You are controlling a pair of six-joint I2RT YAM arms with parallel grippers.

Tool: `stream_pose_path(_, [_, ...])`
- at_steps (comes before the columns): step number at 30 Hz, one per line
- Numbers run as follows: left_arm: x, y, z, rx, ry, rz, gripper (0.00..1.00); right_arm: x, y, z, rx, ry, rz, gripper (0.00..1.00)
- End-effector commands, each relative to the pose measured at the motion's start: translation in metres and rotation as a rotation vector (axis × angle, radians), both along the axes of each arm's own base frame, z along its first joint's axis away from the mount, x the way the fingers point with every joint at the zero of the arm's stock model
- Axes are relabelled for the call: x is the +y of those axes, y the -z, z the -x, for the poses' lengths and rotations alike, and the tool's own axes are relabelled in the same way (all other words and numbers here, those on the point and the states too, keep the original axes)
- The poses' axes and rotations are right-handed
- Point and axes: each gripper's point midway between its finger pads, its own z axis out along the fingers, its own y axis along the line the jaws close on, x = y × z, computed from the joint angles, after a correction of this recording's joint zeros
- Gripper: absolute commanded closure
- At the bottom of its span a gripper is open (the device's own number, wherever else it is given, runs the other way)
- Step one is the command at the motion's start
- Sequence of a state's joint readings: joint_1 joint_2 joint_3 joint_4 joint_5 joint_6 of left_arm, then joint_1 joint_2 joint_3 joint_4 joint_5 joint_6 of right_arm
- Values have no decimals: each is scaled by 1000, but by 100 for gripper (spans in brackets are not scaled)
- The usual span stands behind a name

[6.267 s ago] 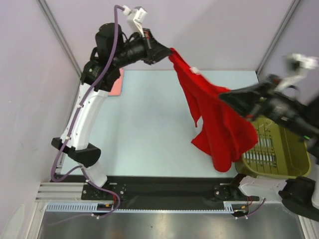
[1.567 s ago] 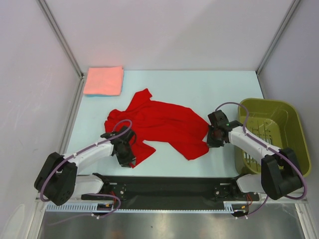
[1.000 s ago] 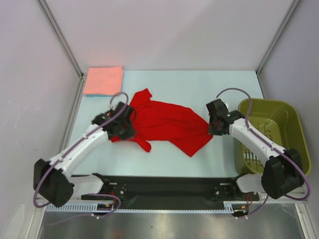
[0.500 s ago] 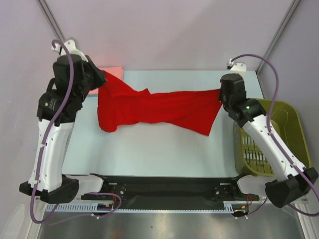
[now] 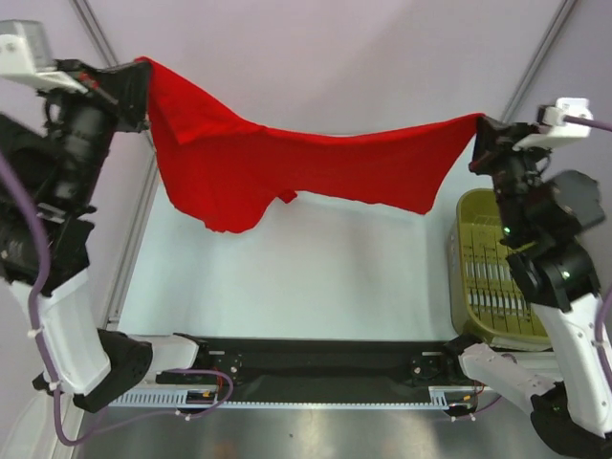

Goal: Fold and stack the t-shirts
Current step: Flatten the tshirt out

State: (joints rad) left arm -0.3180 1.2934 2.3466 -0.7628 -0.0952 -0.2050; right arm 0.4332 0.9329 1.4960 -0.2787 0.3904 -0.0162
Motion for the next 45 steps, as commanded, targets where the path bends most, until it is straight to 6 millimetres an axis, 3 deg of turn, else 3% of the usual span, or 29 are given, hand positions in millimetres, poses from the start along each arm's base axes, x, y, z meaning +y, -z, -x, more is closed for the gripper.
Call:
stream_pose_path(1, [4,-77,83,-332,97,-38,100,-2,-75,61,-268,-118,-7,100])
stream_pose_path(8, [19,-116,186,-575,179,-27,100,9,-110,136,-413,-344,-4,100])
stream_pose_path(11, [22,-123,204,-625,195,-17,100,13,-112,154,-433,-411,-41,100])
stream_pose_path(14, [21,-122,190,-602,179,-17,100,19,-106,148,-419,-433,-73,100])
stream_pose_path(17, [6,-108,144,-518,174,-47,100,25,-83,115,-345,-403,-74,100])
stream_pose_path(18, [-11,-81,99,-417,182,-80,100,31,-72,99,-314,-399,-59,100])
stream_pose_path(19, [-6,-88,107,-481,163,-60,100,33,-62,86,-287,-388,-59,100])
stream_pose_path(20, [-8,-77,92,-460,150,-65,100,36,-53,74,-262,-380,-58,100])
stream_pose_path(21, [-12,-53,61,-387,115,-81,100,44,-26,49,-200,-372,-45,100])
stream_pose_path(22, [-17,-40,41,-332,109,-97,100,44,-14,37,-173,-351,-47,100])
stream_pose_path(23, [-20,-29,27,-294,103,-116,100,50,13,19,-119,-345,-43,100])
stream_pose_path(26, [-39,23,-29,-181,105,-168,100,54,56,-18,-31,-292,-38,100])
stream_pose_path(27, [-45,66,-60,-89,96,-198,100,58,84,-32,15,-286,-34,100])
stream_pose_path(28, [-40,82,-79,-66,66,-205,100,60,107,-51,59,-260,-29,100])
stream_pose_path(30, [-45,152,-130,84,55,-236,100,60,130,-72,98,-233,-27,100])
stream_pose_path(31, [-38,165,-148,88,25,-232,100,61,149,-84,138,-220,-32,100])
stream_pose_path(33, [-38,232,-193,213,16,-244,100,58,185,-120,201,-185,-26,100])
stream_pose_path(34, [-29,249,-211,245,3,-243,100,54,195,-133,221,-168,-25,100])
stream_pose_path(35, [-30,300,-242,357,18,-250,100,55,225,-157,280,-150,-25,100])
stream_pose_path(36, [-28,307,-257,378,22,-242,100,52,237,-169,302,-143,-30,100])
stream_pose_path(37, [-20,330,-273,432,22,-231,100,39,246,-183,317,-116,-38,100])
stream_pose_path(38, [-24,343,-284,463,59,-209,100,38,273,-205,373,-109,-36,100])
stream_pose_path(39, [-27,367,-306,505,81,-203,100,36,279,-216,389,-106,-31,100])
stream_pose_path(40, [-27,376,-315,528,86,-198,100,27,291,-229,416,-90,-28,100])
stream_pose_path(41, [-28,383,-323,538,90,-195,100,23,283,-244,413,-80,-30,100])
stream_pose_path(42, [-34,375,-334,517,112,-183,100,21,314,-259,480,-74,-17,100])
stream_pose_path(43, [-36,397,-345,560,119,-176,100,19,321,-267,503,-79,-9,100])
stream_pose_path(44, [-39,403,-351,573,131,-167,100,15,314,-279,497,-72,-6,100])
stream_pose_path(45, [-42,390,-358,548,139,-162,100,14,338,-288,544,-70,3,100])
